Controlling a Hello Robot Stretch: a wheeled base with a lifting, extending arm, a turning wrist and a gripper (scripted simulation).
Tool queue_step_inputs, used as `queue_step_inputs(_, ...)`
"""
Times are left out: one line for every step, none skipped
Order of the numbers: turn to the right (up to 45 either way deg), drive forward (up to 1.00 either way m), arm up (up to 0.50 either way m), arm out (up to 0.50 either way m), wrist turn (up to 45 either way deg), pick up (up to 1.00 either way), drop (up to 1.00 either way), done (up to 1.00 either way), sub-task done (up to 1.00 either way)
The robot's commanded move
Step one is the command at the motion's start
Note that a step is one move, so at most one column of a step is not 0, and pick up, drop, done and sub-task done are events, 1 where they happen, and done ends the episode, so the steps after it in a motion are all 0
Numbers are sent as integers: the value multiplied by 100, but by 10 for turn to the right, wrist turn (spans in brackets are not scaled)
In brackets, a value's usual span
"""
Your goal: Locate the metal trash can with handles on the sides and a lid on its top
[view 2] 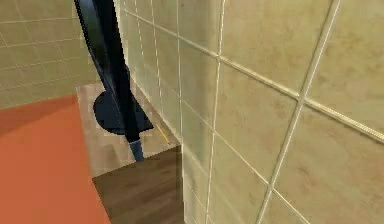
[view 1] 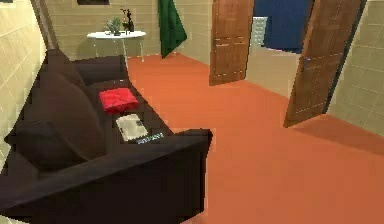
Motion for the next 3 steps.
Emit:
queue_step_inputs(240, 0, 0, 0, 0, 0, 0, 0, 0)
queue_step_inputs(0, 60, 0, 0, 0, 0, 0, 0, 0)
queue_step_inputs(-30, 0, 0, 0, 0, 0, 0, 0, 0)
